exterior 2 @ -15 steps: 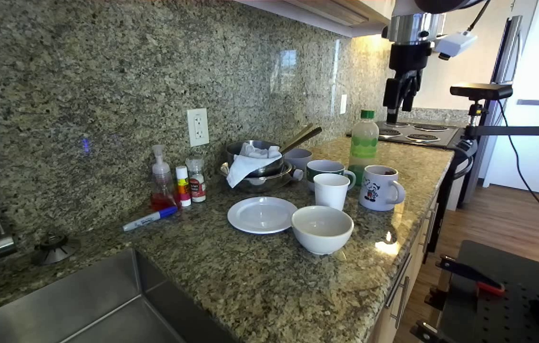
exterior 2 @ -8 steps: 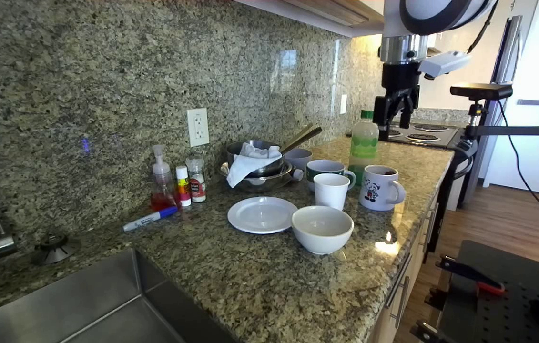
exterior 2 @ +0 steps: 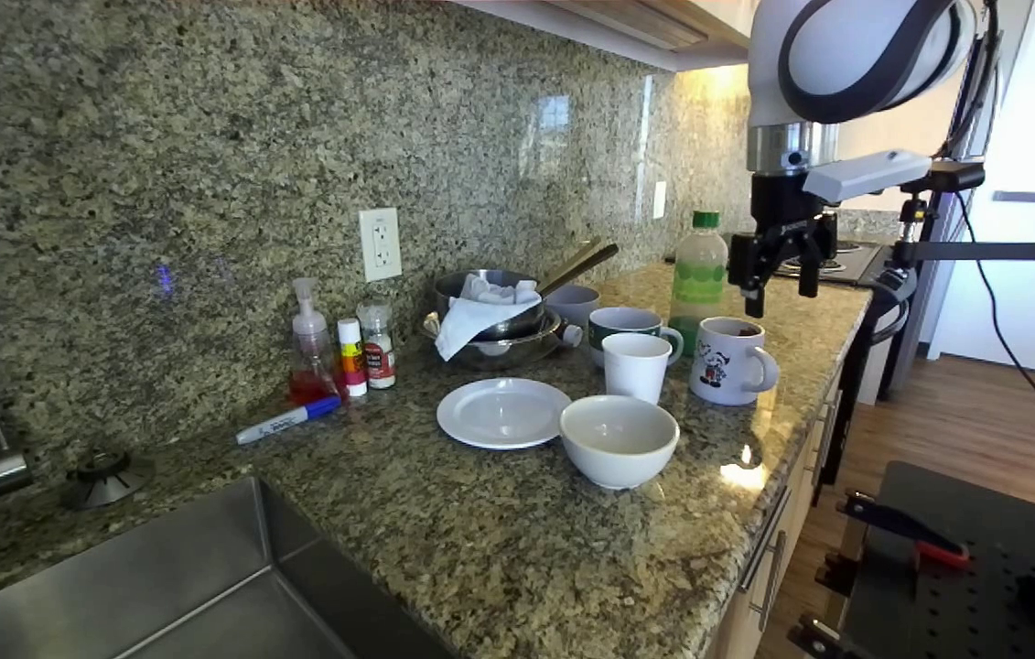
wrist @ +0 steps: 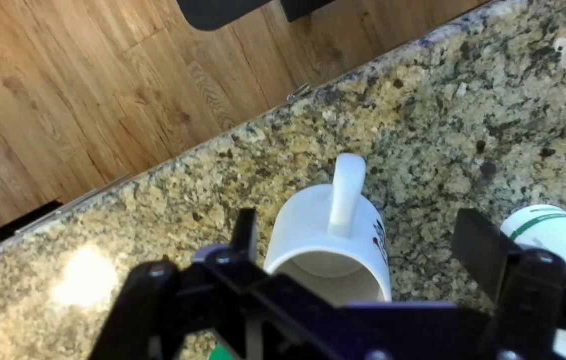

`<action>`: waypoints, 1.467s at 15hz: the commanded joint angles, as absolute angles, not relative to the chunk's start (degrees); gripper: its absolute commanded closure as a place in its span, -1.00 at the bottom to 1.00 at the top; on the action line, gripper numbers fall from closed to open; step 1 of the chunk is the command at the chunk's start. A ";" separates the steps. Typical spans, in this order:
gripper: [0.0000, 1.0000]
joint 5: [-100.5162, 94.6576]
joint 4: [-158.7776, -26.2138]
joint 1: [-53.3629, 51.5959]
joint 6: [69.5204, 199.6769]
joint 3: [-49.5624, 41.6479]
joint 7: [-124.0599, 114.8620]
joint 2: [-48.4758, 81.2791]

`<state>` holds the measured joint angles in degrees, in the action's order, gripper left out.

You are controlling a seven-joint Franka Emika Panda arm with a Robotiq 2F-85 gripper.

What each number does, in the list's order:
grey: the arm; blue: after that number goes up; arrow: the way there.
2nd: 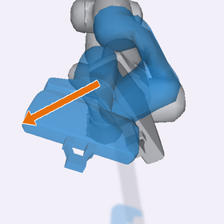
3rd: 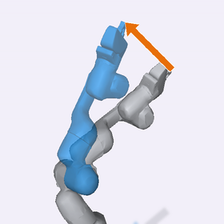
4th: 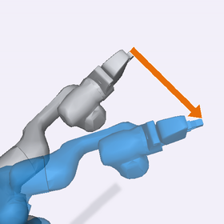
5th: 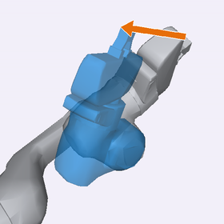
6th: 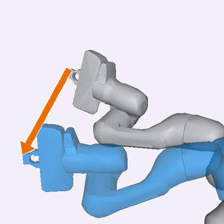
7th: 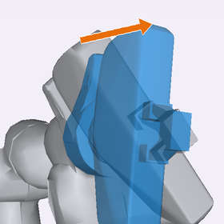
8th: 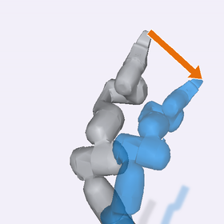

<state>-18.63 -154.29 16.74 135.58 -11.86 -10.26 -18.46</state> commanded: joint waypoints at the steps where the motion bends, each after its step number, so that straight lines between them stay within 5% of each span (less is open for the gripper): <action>1: -1.00 -18.56 -158.26 19.03 139.77 -11.78 -12.67 -19.07; 22: -1.00 -6.04 -159.41 18.26 157.64 -12.90 -10.51 -6.60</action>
<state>-7.60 -159.44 18.76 155.33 -12.38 -11.52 -8.47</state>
